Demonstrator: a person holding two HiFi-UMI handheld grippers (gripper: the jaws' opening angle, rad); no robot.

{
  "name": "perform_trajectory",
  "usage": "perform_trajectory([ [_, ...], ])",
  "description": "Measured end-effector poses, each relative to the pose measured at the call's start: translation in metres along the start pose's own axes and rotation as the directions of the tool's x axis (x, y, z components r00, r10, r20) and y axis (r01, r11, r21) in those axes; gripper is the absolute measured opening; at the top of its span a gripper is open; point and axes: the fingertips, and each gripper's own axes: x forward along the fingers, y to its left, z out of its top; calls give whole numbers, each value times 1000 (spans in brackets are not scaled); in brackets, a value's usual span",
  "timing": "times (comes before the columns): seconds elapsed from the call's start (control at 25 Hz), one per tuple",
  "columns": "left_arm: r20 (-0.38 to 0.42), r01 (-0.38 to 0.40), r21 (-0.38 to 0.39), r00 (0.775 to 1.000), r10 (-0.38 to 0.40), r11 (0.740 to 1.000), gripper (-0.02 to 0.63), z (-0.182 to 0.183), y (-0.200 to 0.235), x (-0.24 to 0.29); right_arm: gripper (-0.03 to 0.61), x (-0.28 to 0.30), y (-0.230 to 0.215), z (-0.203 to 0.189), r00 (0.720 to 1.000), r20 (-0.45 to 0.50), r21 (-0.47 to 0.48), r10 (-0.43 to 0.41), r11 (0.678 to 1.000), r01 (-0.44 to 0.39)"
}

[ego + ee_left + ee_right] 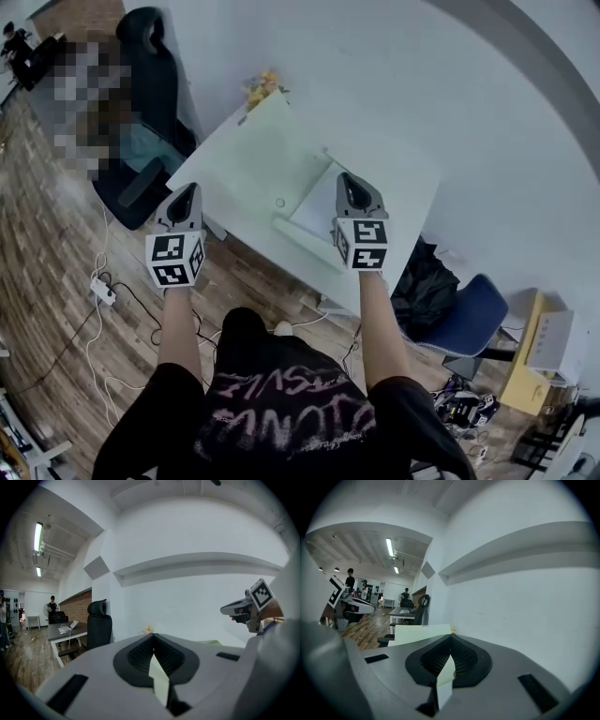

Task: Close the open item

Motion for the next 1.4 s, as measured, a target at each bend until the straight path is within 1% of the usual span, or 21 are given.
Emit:
perform_trajectory([
  [0.12,-8,7,-16,1000,-7,1000,2,-4,13,11,11,11,-2,3,1000,-7,4,-13,1000,13],
  [0.28,-14,31,-8,999,-32,999,2,-6,31,32,11,32,1,8,999,-7,14,-39,999,39],
  [0.52,-23,96,13,995,-96,995,2,-2,68,84,11,75,10,15,996,-19,30,-88,996,89],
  [0.76,-63,173,18,983,-171,985,2,-9,94,137,11,110,12,5,989,-72,65,-131,989,136],
  [0.92,-89,233,29,969,-230,972,2,-17,95,168,11,121,5,-7,979,-113,68,-170,982,179],
  [1.2,-124,319,14,941,-315,948,2,-35,88,208,11,131,-7,-26,960,-155,78,-234,966,248],
  [1.28,-126,349,11,930,-345,937,2,-38,82,216,11,130,-10,-31,955,-166,81,-247,961,263],
  [1.4,-118,409,11,907,-404,913,2,-43,70,227,11,127,-17,-38,945,-179,85,-274,953,292],
])
